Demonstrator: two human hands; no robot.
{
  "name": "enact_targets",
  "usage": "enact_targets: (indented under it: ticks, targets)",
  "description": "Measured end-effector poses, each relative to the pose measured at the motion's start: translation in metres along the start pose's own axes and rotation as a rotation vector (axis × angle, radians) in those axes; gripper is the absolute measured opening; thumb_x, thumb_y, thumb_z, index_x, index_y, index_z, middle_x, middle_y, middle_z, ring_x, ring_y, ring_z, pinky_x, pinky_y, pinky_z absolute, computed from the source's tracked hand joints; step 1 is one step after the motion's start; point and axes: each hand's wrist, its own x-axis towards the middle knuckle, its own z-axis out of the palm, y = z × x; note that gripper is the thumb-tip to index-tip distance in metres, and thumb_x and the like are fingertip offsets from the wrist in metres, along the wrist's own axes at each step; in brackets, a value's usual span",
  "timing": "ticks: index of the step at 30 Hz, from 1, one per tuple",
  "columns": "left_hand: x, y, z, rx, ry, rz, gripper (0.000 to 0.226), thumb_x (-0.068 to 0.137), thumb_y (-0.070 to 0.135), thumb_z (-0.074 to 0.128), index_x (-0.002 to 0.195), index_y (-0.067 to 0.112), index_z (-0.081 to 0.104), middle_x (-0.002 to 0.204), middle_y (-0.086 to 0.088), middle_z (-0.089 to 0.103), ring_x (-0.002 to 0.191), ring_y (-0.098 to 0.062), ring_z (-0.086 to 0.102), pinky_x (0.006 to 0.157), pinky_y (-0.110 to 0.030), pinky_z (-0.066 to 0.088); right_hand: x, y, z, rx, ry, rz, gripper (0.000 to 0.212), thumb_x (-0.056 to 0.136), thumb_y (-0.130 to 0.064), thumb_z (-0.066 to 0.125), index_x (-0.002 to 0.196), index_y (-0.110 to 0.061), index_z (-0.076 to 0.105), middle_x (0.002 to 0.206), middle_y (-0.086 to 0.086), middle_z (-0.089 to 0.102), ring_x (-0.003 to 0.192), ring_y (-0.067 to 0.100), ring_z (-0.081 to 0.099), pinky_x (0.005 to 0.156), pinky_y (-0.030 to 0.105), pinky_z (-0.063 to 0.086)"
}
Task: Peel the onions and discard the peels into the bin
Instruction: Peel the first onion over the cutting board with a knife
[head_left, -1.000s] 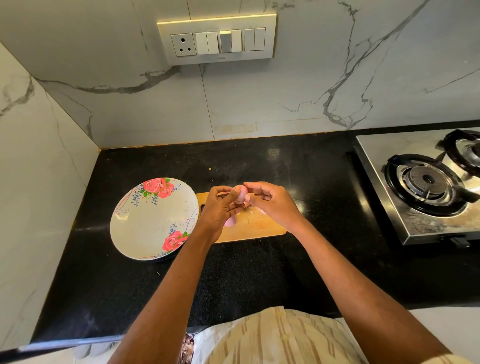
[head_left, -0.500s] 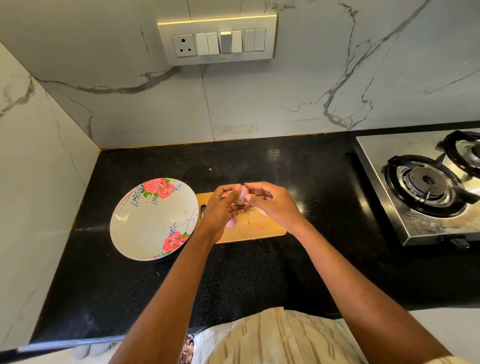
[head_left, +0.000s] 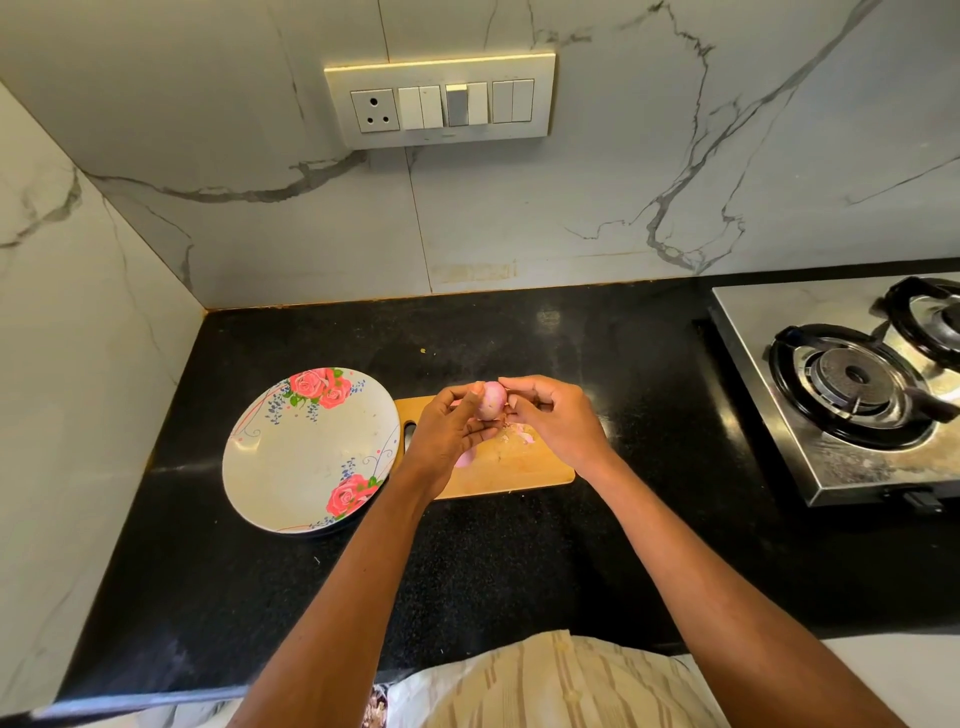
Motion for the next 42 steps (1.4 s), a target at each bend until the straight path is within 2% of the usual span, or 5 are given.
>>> enact_targets:
  ticks: [12, 18, 23, 32, 42]
  targets:
    - [0.0015, 0.0006, 0.0005, 0.034, 0.025, -0.007, 0.027, 0.100, 0.035, 0.057, 0.121, 0.017, 0.059, 0.112, -0.002, 0.070, 0.090, -0.016, 0.076, 0.072, -0.022, 0.059, 0.0000, -0.0021, -0.0007, -0.130, -0.036, -0.066, 0.029, 0.097, -0.029, 0.067, 0.125, -0.024, 0.071, 0.115, -0.016, 0.071, 0.106, -0.007, 0.065, 0.088, 0.013, 0.052]
    - [0.0033, -0.0008, 0.0001, 0.009, 0.014, -0.031, 0.033, 0.100, 0.036, 0.057, 0.122, 0.013, 0.060, 0.111, -0.005, 0.071, 0.095, -0.020, 0.076, 0.077, -0.025, 0.061, 0.0023, 0.0023, -0.0010, -0.110, -0.007, -0.043, 0.028, 0.100, -0.011, 0.061, 0.122, -0.024, 0.073, 0.115, -0.013, 0.073, 0.105, 0.002, 0.069, 0.094, 0.032, 0.059]
    - [0.0044, -0.0012, 0.0008, 0.014, 0.026, -0.013, 0.033, 0.100, 0.036, 0.057, 0.123, 0.013, 0.059, 0.113, -0.007, 0.071, 0.094, -0.020, 0.076, 0.074, -0.024, 0.060, 0.0037, 0.0021, -0.0005, -0.038, -0.047, 0.008, 0.026, 0.098, -0.028, 0.066, 0.124, -0.027, 0.073, 0.116, -0.013, 0.074, 0.109, 0.006, 0.069, 0.096, 0.040, 0.058]
    - [0.0042, 0.0009, -0.0014, 0.062, 0.025, 0.033, 0.019, 0.101, 0.032, 0.056, 0.116, 0.021, 0.060, 0.110, 0.001, 0.071, 0.091, -0.013, 0.076, 0.073, -0.023, 0.059, 0.0020, -0.0019, 0.0004, -0.080, -0.025, -0.043, 0.030, 0.095, -0.026, 0.072, 0.125, -0.021, 0.072, 0.114, -0.014, 0.073, 0.104, -0.006, 0.066, 0.085, 0.010, 0.051]
    - [0.0031, -0.0026, -0.0010, 0.053, 0.036, 0.043, 0.023, 0.101, 0.031, 0.056, 0.120, 0.019, 0.060, 0.113, 0.001, 0.070, 0.095, -0.015, 0.075, 0.078, -0.024, 0.060, -0.0005, -0.0001, 0.0045, -0.134, 0.044, -0.081, 0.025, 0.097, -0.021, 0.068, 0.122, -0.021, 0.074, 0.114, -0.007, 0.075, 0.103, -0.001, 0.068, 0.088, 0.018, 0.056]
